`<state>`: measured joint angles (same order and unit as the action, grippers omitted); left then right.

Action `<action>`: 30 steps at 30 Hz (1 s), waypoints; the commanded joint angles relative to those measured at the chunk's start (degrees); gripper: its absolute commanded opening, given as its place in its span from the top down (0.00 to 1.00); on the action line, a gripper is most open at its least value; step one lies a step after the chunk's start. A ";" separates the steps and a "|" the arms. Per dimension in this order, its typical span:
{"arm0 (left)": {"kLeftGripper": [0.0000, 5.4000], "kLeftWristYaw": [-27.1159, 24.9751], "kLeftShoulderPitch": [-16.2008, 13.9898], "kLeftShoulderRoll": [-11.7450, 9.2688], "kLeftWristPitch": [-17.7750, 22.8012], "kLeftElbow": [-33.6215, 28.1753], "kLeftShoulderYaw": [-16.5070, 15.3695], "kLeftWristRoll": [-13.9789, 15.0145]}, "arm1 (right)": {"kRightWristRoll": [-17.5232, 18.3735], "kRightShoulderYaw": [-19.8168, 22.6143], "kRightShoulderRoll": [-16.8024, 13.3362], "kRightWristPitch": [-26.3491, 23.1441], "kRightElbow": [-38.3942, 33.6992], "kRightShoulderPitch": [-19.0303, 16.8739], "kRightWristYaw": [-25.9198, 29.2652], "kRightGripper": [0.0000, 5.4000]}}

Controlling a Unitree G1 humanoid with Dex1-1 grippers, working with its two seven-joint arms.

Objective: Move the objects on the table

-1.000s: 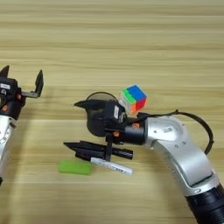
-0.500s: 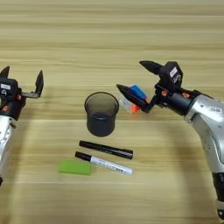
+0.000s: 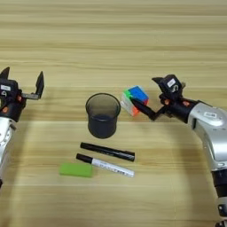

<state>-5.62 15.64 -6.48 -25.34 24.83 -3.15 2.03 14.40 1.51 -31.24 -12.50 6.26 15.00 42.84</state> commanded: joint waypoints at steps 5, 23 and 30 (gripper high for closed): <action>0.00 0.14 0.53 -0.46 -0.44 0.28 -0.03 -0.87 | -2.90 -2.02 1.81 0.60 5.01 1.95 -1.14 0.01; 0.00 0.16 0.60 -0.42 -0.65 0.54 0.01 -0.89 | -5.75 -3.48 4.94 2.72 13.59 5.01 -2.24 0.11; 0.00 0.16 0.59 -0.42 -0.66 0.54 0.02 -0.89 | -5.97 -3.30 5.27 3.21 14.84 5.60 -2.55 0.24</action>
<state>-5.63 15.65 -6.57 -25.48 24.97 -3.16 2.04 9.10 -1.85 -26.11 -9.58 20.54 19.39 40.43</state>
